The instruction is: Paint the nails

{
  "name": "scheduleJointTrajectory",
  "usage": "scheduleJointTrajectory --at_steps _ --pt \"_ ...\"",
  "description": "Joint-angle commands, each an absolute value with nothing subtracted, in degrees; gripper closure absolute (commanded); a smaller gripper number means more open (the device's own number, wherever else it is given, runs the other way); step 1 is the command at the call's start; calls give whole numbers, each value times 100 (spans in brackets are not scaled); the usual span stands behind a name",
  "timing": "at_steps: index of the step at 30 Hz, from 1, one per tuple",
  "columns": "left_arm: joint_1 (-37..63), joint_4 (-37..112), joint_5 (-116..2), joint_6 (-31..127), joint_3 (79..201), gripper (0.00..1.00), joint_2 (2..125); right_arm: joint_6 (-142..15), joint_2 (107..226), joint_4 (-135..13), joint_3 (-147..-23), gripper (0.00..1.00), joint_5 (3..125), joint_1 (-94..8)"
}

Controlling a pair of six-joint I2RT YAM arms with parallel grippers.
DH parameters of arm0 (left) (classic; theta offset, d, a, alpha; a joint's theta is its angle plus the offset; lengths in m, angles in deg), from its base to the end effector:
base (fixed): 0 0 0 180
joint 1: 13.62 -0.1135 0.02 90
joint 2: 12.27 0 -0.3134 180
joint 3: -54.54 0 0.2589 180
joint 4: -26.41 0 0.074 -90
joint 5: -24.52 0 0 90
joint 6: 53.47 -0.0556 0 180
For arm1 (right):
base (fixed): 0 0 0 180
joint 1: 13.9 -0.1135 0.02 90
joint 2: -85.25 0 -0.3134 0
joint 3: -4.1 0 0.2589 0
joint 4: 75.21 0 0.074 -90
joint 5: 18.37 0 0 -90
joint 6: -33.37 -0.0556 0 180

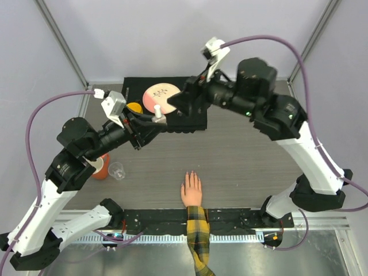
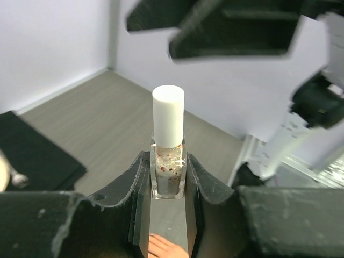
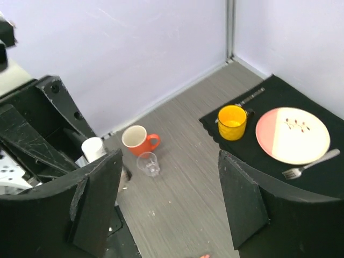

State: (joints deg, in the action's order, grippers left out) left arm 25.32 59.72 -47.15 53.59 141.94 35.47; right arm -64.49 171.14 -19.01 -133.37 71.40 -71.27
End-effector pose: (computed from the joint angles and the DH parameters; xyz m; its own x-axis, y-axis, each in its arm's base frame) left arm 0.0937 -0.0982 0.5247 -0.1641 -0.2254 -0.9603 0.8280 0.4977 -0.2583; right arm 0.1549 0.2423 0.6185 -0.1585 0.0061 -0.9873 -0.8304 0.5401 0.1366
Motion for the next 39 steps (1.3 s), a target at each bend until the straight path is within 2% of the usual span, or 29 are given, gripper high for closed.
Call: scheduleJointTrajectory --at_steps 1,5,8,12,17,24,26,31,39 --pt "2549 5599 -3439 5893 14239 100 3440 -6779 16865 -2279 -13525 23 4600 -6498" --pt "2549 5370 -3146 6271 14177 100 3405 -7253 16936 -2665 -13472 27 2809 -6014" --pt "2549 5186 -2989 6455 14142 100 3405 -7718 16875 -3314 -13174 31 1937 -5803" --pt "2549 4765 -2567 6842 14098 100 3483 -8579 16865 -4394 -12603 35 1354 -5680" --pt "2549 4369 -2443 7098 14063 100 3554 -9178 16927 -5213 -12164 46 1063 -5671" --pt "2549 4263 -2487 7116 14107 100 3633 -9873 16822 -6433 -11565 47 932 -5662" --pt "2549 4236 -2505 7098 14115 100 3659 -9847 16778 -6463 -11460 48 958 -5671" --pt "2549 4149 -2505 7081 14142 100 3765 -9856 16752 -6480 -11372 56 949 -5671" --pt "2549 4113 -2522 7063 14186 100 3861 -9794 16707 -6419 -11257 61 896 -5671"
